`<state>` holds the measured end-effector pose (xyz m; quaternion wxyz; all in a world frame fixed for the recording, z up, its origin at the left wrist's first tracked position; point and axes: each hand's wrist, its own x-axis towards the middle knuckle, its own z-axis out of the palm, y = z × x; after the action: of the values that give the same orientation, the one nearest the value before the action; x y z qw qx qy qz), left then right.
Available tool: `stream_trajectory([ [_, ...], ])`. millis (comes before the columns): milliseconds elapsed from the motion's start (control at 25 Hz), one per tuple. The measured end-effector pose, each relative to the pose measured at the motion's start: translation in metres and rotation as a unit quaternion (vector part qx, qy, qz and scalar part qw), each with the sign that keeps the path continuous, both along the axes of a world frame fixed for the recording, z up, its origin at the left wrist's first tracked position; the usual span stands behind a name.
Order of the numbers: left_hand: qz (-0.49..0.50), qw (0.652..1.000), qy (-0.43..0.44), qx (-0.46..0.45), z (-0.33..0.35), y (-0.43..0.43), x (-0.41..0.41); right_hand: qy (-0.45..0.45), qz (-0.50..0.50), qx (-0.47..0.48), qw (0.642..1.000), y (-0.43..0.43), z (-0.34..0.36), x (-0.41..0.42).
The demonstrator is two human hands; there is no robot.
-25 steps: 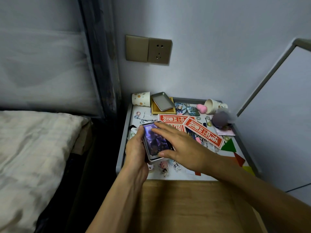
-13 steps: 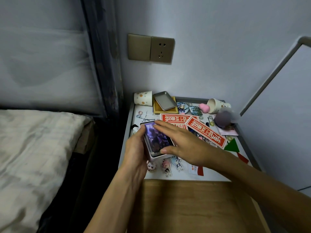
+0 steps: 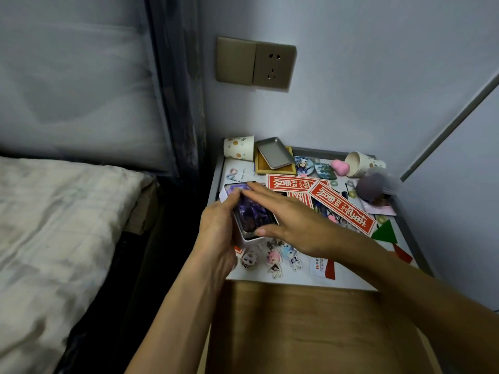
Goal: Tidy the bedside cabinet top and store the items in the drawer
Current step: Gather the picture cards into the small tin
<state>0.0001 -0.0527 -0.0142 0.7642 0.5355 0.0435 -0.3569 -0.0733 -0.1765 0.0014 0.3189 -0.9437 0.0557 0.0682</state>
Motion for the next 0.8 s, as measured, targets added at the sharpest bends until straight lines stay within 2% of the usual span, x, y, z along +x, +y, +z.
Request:
stream_trajectory([
  [280,0.012,1.000,-0.012,-0.014,0.000,0.001,0.013,-0.008,0.018,0.035,0.999,-0.004,-0.002,0.015],
  [400,0.030,0.999,0.017,-0.018,-0.001,0.002,0.015,0.012,0.006,0.136,0.991,-0.017,0.013,0.026],
  [440,0.039,0.998,0.031,-0.024,-0.004,0.003,0.017,-0.009,-0.023,0.141,0.990,-0.027,0.016,0.036],
  [480,0.050,0.997,0.044,-0.031,-0.005,0.004,0.019,-0.049,-0.070,0.108,0.991,-0.043,0.014,0.051],
  [560,0.071,0.995,0.059,-0.040,-0.009,0.005,0.022,-0.104,-0.178,-0.042,0.978,-0.079,-0.002,0.087],
  [640,0.078,0.994,0.063,-0.049,-0.012,0.006,0.026,-0.078,-0.231,-0.197,0.949,-0.107,-0.031,0.123],
  [800,0.084,0.994,0.049,-0.050,-0.016,0.007,0.033,-0.029,-0.245,-0.341,0.907,-0.126,-0.068,0.159],
])
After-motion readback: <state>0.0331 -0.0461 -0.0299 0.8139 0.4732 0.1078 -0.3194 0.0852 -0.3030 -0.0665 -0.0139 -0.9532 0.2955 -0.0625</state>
